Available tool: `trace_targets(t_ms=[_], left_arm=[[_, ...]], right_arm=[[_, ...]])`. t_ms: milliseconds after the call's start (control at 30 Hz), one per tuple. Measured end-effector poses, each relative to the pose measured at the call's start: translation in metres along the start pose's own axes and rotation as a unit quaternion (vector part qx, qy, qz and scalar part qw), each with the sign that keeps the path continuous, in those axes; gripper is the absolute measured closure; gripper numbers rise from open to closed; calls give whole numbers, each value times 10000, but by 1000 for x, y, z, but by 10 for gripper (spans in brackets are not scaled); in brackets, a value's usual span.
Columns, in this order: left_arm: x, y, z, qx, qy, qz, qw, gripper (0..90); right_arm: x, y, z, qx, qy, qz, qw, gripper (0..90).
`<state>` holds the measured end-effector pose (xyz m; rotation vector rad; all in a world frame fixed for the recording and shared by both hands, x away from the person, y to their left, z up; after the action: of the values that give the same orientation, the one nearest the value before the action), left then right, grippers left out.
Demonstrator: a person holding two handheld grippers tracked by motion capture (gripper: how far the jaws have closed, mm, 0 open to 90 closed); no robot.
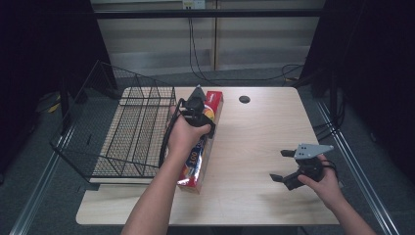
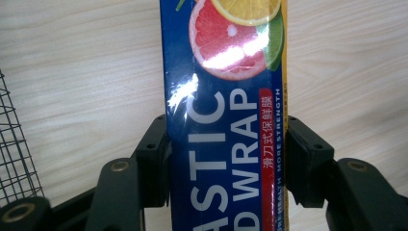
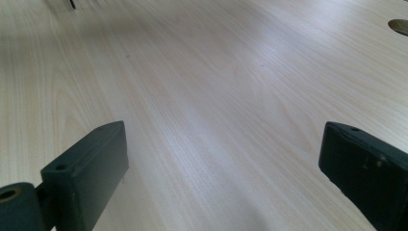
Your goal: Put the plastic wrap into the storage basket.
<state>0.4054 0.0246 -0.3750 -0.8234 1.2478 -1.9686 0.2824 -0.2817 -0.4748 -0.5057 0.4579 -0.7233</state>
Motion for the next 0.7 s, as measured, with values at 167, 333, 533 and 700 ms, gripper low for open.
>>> trace_targets(t_ms=[167, 333, 533, 700], left_arm=[[-2, -8, 3, 40, -22, 43, 10000, 442], [-4, -17, 6, 75, -91, 87, 9999, 442], [-8, -25, 8, 107, -94, 133, 9998, 441], [-10, -33, 10, 117, -110, 193, 9997, 441]], right_arm=[[0, 0, 0, 2, -14, 39, 10000, 28], [0, 0, 0, 11, -4, 32, 10000, 28], [0, -1, 1, 31, 4, 23, 10000, 28], [0, -1, 1, 46, -18, 37, 10000, 28]])
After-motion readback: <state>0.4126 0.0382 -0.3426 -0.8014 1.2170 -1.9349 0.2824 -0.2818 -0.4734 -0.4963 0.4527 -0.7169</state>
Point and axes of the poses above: each handheld gripper's, and its own axes: y roughly forward along the jaws, z roughly out of its top, x roughly to its right, the point moved 3 cm from there along y, roughly forward along the jaws, and after that the axes turned 15 degrees about y, right-handed, at the moved point
